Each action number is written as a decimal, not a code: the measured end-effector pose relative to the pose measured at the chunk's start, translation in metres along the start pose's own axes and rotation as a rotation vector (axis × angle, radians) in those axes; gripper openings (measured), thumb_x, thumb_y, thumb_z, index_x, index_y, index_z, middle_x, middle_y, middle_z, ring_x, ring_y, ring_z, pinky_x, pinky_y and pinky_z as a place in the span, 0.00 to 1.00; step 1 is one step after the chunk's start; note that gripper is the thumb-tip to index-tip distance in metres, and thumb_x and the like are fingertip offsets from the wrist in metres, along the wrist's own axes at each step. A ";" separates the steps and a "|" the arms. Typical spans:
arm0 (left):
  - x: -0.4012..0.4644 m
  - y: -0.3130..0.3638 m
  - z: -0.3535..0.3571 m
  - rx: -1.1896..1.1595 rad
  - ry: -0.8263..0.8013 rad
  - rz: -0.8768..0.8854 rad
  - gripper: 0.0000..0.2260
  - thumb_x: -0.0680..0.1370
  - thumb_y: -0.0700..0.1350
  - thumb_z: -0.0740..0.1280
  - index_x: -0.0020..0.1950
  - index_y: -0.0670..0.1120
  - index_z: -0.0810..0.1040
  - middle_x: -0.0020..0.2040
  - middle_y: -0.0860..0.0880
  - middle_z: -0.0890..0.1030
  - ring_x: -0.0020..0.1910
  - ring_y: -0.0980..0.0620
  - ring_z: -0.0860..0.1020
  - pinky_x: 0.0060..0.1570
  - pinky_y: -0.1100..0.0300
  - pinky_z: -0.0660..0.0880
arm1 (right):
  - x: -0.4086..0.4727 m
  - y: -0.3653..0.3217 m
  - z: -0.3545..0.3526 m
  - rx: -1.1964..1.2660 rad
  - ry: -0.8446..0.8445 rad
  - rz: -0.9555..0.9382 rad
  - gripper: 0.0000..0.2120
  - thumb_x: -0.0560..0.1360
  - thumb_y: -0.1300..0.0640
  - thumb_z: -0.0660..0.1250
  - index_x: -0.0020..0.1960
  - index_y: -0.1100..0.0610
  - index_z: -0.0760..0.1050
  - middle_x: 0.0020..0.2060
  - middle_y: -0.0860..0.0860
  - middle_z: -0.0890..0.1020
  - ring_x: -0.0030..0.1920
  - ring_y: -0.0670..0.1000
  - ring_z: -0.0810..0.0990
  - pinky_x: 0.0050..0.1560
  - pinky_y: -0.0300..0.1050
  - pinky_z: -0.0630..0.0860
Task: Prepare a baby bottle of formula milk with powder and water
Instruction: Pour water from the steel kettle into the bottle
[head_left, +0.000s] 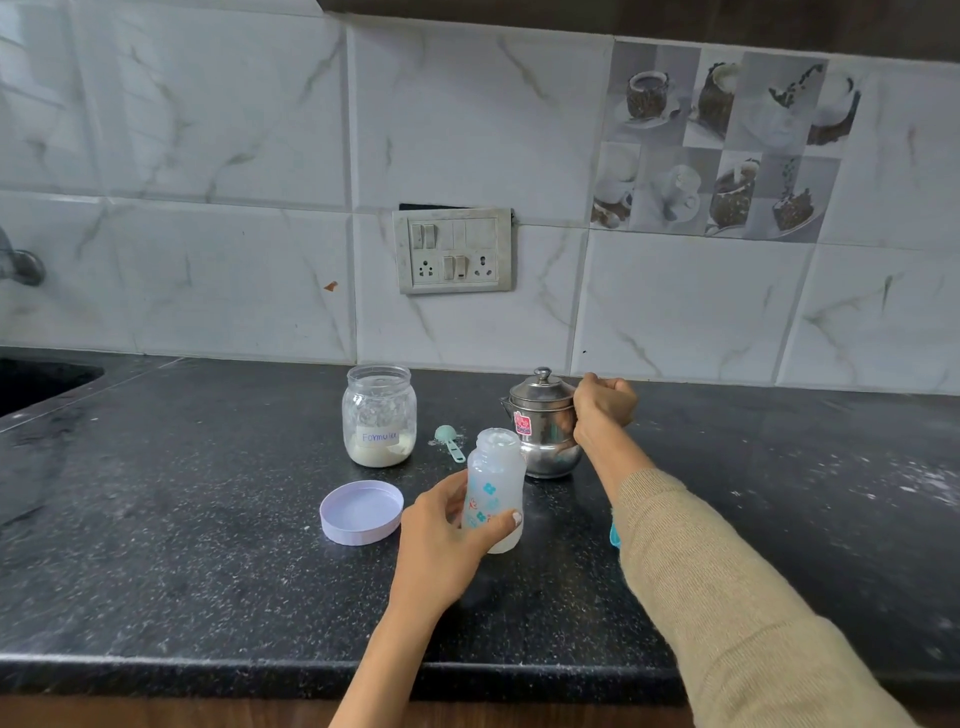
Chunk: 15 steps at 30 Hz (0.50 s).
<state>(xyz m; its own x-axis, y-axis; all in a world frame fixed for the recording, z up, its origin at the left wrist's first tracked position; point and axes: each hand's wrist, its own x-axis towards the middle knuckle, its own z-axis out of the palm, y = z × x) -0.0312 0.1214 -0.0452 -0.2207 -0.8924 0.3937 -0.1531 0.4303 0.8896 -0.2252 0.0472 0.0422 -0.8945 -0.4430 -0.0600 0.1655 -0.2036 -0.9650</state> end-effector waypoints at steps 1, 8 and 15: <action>0.000 -0.001 0.000 0.002 -0.003 -0.001 0.23 0.68 0.48 0.77 0.62 0.50 0.78 0.52 0.57 0.83 0.50 0.65 0.80 0.48 0.74 0.74 | 0.001 0.001 0.001 -0.003 0.003 0.003 0.13 0.77 0.60 0.64 0.36 0.56 0.66 0.29 0.51 0.75 0.23 0.50 0.73 0.13 0.34 0.66; 0.001 -0.003 0.000 0.003 -0.006 0.007 0.24 0.68 0.49 0.76 0.63 0.50 0.78 0.54 0.58 0.83 0.52 0.64 0.80 0.50 0.71 0.75 | 0.009 0.009 0.005 -0.006 0.017 0.016 0.14 0.78 0.59 0.62 0.36 0.57 0.64 0.29 0.51 0.73 0.23 0.48 0.70 0.12 0.31 0.63; 0.000 -0.003 0.000 0.009 0.004 0.015 0.24 0.68 0.48 0.76 0.63 0.50 0.77 0.55 0.57 0.82 0.53 0.64 0.79 0.47 0.76 0.73 | 0.011 0.012 0.003 -0.034 -0.023 0.000 0.06 0.79 0.59 0.62 0.44 0.59 0.68 0.30 0.51 0.72 0.23 0.47 0.70 0.13 0.32 0.63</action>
<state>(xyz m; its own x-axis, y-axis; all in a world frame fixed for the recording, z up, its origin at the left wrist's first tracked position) -0.0311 0.1199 -0.0475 -0.2189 -0.8866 0.4075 -0.1588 0.4445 0.8816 -0.2315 0.0370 0.0306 -0.8844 -0.4635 -0.0547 0.1512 -0.1736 -0.9731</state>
